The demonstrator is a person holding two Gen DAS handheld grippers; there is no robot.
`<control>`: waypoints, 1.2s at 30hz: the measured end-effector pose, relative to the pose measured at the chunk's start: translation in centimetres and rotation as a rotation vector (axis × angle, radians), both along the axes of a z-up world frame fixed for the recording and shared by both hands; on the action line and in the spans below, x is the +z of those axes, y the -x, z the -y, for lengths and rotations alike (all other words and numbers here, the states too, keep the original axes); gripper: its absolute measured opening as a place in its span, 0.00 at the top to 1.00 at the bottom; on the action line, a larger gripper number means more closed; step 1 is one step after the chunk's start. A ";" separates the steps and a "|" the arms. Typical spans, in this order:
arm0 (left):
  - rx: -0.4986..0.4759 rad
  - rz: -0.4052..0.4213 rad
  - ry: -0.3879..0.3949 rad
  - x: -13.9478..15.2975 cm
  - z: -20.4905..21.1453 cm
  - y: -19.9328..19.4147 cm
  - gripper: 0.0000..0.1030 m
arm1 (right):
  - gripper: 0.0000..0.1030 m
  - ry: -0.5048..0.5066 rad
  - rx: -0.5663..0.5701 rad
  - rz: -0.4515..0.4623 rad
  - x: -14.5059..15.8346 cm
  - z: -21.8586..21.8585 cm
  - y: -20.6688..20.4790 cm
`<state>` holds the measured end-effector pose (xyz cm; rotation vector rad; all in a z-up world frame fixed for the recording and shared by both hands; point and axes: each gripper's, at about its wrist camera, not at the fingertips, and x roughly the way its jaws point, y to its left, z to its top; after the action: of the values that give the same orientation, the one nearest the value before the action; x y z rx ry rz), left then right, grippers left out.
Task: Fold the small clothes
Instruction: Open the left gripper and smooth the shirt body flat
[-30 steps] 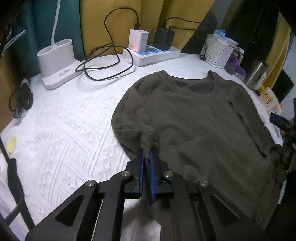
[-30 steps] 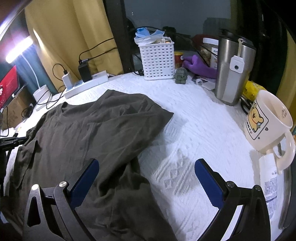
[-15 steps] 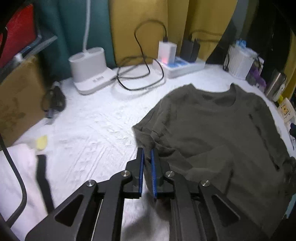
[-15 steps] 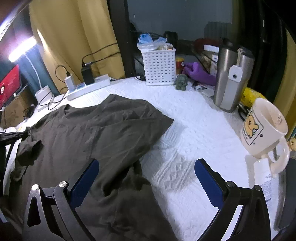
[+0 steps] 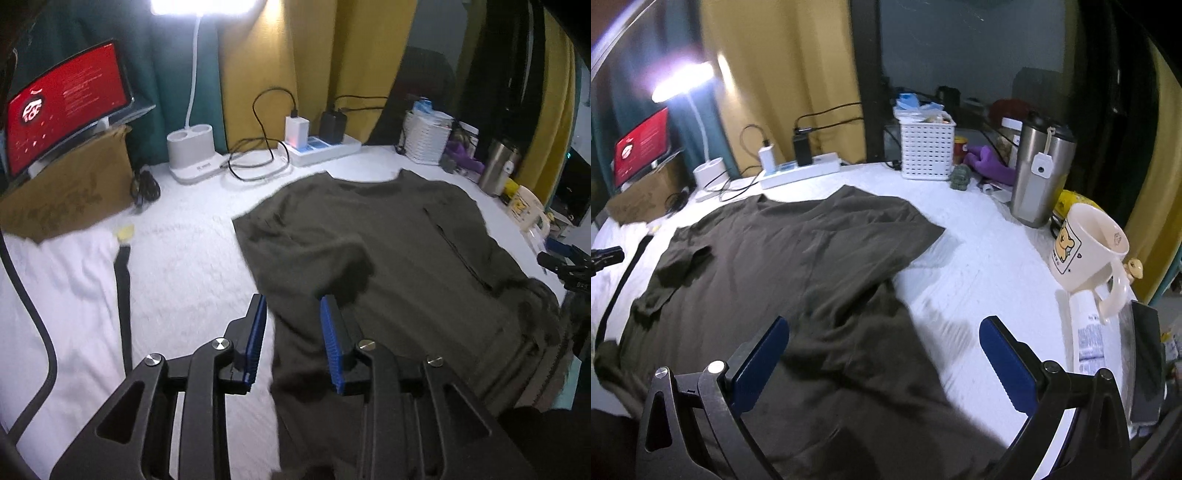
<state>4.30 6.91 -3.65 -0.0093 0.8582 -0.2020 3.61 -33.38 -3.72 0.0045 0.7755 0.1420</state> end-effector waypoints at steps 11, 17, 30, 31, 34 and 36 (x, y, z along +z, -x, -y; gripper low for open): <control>-0.011 -0.010 0.064 -1.3 1.4 5.6 0.55 | 0.00 0.107 0.125 -0.053 -2.2 -5.3 6.9; -0.035 0.000 0.088 -1.3 2.7 7.6 0.49 | 0.00 0.156 0.132 -0.067 -3.1 -5.7 10.3; -0.022 -0.052 0.072 -2.8 2.8 8.4 0.49 | 0.02 0.396 0.114 -0.077 -5.7 -4.4 11.6; -0.022 -0.052 0.071 -2.8 2.8 8.4 0.49 | 0.03 0.398 0.113 -0.073 -5.7 -4.3 11.3; -0.016 -0.055 0.067 -2.9 2.6 8.5 0.48 | 0.08 0.397 0.102 -0.048 -5.4 -4.1 10.1; -0.013 -0.057 0.066 -2.8 2.4 8.6 0.49 | 0.15 0.379 0.090 -0.039 -5.1 -4.0 9.1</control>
<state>-4.33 4.52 -6.43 -0.0712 0.9078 -0.2434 -5.52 -29.38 -8.79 -0.3882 0.8328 0.0785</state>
